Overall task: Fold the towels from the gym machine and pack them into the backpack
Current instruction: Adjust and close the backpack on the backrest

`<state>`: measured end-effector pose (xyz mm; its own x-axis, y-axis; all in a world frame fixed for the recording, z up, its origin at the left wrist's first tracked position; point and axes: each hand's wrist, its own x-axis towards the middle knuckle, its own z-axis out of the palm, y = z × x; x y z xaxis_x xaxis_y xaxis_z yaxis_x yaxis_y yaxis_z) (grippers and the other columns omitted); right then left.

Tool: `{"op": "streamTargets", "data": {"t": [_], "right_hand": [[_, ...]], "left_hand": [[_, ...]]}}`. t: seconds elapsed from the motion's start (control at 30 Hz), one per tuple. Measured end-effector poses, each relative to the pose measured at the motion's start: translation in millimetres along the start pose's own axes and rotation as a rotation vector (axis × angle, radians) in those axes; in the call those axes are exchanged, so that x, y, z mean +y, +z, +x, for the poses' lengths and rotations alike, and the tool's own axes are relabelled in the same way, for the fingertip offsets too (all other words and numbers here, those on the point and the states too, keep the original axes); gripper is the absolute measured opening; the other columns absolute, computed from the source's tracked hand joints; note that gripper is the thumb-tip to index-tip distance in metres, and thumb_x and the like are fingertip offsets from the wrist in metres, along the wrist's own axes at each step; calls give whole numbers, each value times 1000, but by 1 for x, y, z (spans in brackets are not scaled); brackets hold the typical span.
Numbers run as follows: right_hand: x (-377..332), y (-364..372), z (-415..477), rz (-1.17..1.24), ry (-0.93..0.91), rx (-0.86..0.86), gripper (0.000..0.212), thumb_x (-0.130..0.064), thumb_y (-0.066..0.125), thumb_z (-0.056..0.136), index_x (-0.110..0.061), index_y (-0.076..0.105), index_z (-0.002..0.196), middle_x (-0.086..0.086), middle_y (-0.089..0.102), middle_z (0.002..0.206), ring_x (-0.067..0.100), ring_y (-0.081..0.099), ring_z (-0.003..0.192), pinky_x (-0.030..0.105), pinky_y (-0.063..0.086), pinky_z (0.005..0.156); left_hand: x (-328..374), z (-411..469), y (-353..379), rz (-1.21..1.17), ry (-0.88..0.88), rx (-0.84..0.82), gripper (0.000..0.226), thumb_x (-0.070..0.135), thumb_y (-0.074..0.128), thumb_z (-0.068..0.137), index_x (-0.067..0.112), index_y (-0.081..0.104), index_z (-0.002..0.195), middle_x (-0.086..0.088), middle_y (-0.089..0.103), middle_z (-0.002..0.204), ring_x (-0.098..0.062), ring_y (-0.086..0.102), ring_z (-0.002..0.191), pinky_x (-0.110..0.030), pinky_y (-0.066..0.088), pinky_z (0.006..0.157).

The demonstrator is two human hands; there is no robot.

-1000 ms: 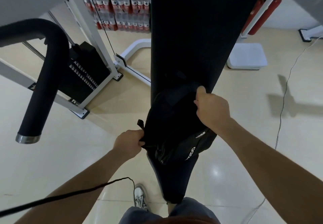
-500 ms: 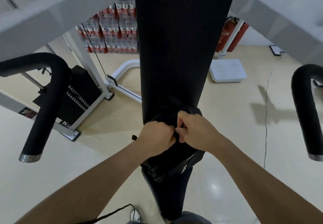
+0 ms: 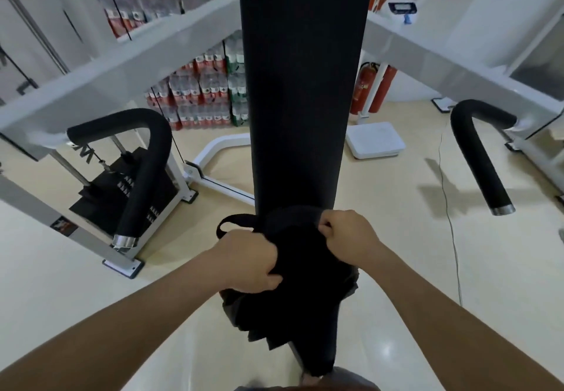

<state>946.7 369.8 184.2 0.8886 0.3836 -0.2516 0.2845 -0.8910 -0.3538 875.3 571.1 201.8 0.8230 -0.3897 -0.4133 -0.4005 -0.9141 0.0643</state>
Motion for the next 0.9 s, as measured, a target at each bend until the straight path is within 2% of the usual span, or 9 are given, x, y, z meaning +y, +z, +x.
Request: {"op": "streamTargets", "data": {"t": [0.07,0.13,0.23,0.3,0.4,0.57,0.73,0.83,0.9], "right_hand": [[-20,1,-11,54,-76,39,12,-18,49,91,-20,57,82,4,67,83,25,59,79,33,45,67],[-34,2,-18,75,-124,72,12,-19,51,91,-21,54,80,1,64,79,22,55,74,34,44,65],[-44,10,-23,103,-143,71,14,-18,51,91,-19,53,78,-2,59,73,17,50,68,33,42,63],[-44,17,-26,233,-95,68,14,-17,52,91,-19,55,77,-1,63,70,15,54,61,33,46,61],[-31,25,-25,479,27,49,12,-14,51,93,-20,55,83,7,66,65,12,55,44,25,49,50],[54,62,-17,378,310,33,7,-20,50,85,-23,44,84,3,66,70,29,61,61,38,54,69],[104,116,-29,417,559,-64,7,-24,44,89,-17,46,92,11,70,68,31,68,58,42,56,71],[90,123,-22,341,567,-70,17,-24,40,90,-11,46,100,14,66,90,33,64,76,45,55,74],[75,108,-13,251,521,-56,34,-16,47,85,-12,42,118,18,54,117,38,55,102,46,49,84]], "left_hand": [[14,4,-10,8,-65,197,40,59,48,85,22,45,72,6,51,64,-19,53,61,-31,41,57],[25,8,-14,86,-155,251,47,62,53,83,19,46,99,3,62,86,-23,63,78,-31,36,61],[34,11,-7,194,-185,216,33,37,49,95,10,45,114,-4,68,102,-27,66,89,-31,35,63],[31,6,-6,217,-147,215,22,18,43,96,9,46,116,-5,68,97,-28,66,85,-33,37,60],[22,-1,-5,213,-48,223,23,13,45,91,16,46,114,3,51,69,-26,56,67,-34,35,55],[10,-10,5,218,78,206,23,14,44,91,22,46,112,4,35,57,-17,34,48,-31,31,50],[8,-21,23,215,159,134,23,12,43,89,23,43,109,1,51,64,-21,50,56,-33,44,53],[5,-12,29,203,170,185,23,10,45,86,23,44,106,0,54,66,-23,50,54,-34,46,55],[-1,-5,31,208,170,253,23,10,53,82,24,48,99,3,53,62,-21,50,51,-31,45,53]]}}
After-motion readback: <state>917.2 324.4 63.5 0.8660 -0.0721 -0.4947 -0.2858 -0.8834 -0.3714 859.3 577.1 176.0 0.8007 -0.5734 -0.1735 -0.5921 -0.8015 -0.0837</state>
